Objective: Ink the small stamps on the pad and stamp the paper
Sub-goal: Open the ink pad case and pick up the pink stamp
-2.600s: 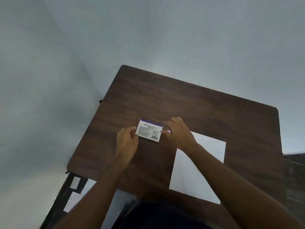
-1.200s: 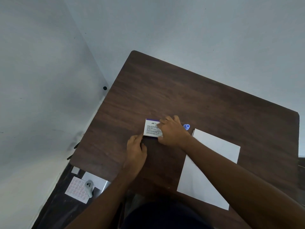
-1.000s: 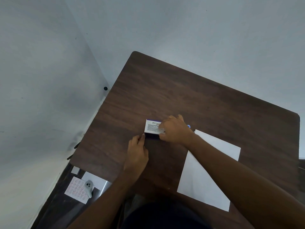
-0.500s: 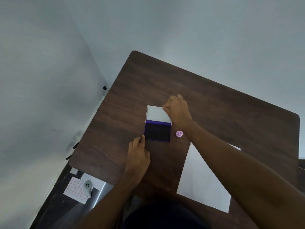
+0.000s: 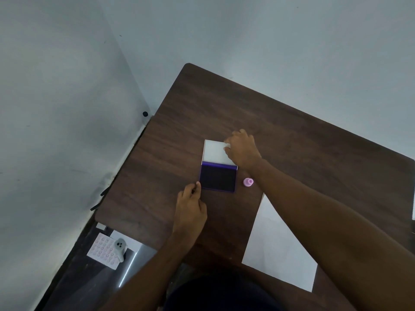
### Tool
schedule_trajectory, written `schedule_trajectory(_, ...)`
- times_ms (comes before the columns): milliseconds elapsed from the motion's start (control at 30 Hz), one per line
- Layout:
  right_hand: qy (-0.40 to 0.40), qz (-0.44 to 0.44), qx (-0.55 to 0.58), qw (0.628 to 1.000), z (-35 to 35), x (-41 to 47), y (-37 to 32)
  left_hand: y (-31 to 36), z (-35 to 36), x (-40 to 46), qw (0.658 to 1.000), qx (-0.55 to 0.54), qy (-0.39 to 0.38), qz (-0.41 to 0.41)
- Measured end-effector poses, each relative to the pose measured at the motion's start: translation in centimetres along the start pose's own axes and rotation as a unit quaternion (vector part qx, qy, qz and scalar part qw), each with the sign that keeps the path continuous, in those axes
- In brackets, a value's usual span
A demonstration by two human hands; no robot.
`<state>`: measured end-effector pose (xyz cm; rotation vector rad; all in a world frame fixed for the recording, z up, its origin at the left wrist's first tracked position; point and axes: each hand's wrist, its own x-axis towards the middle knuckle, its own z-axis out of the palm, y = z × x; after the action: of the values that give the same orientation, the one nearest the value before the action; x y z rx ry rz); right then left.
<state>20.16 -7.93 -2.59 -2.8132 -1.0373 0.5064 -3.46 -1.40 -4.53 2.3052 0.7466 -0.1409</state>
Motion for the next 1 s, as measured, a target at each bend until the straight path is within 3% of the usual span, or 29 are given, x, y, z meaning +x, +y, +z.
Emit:
schedule_trajectory(200, -0.028, -0.004, 0.012, 1.0, 0.1, -0.9, 0.1, 0.4, -0.3, 0.1, 0.999, -0.032, 0.003, -0.022)
schedule_trajectory(300, 0.031, 0.002, 0.073, 0.997, -0.6, -2.4, 0.8, 0.6, -0.6, 0.3, 0.998, -0.058, 0.002, -0.039)
schedule_trajectory(400, 0.043, 0.023, 0.054, 0.997, -1.3, -5.0, 1.9, 0.6, -0.9, 0.6, 0.995, -0.085, 0.013, -0.043)
schedule_trajectory(600, -0.083, 0.18, 0.132, 0.971, -0.5, -8.8, 3.4, 0.9, -1.1, 1.2, 0.995, -0.096, 0.026, -0.014)
schedule_trajectory(800, -0.09, 0.196, 0.121, 0.969, 1.9, -10.0, 2.7, 2.0, -1.4, 1.5, 0.995, -0.097, 0.002, 0.02)
schedule_trajectory(900, -0.121, 0.22, 0.151, 0.956, 2.5, -9.8, 2.7, 2.6, -1.7, 1.3, 0.993, -0.106, -0.015, 0.043)
schedule_trajectory(1000, -0.091, 0.255, 0.201, 0.942, 2.5, -10.2, 2.8, 3.1, -1.5, 1.0, 0.993, -0.09, -0.031, 0.069)
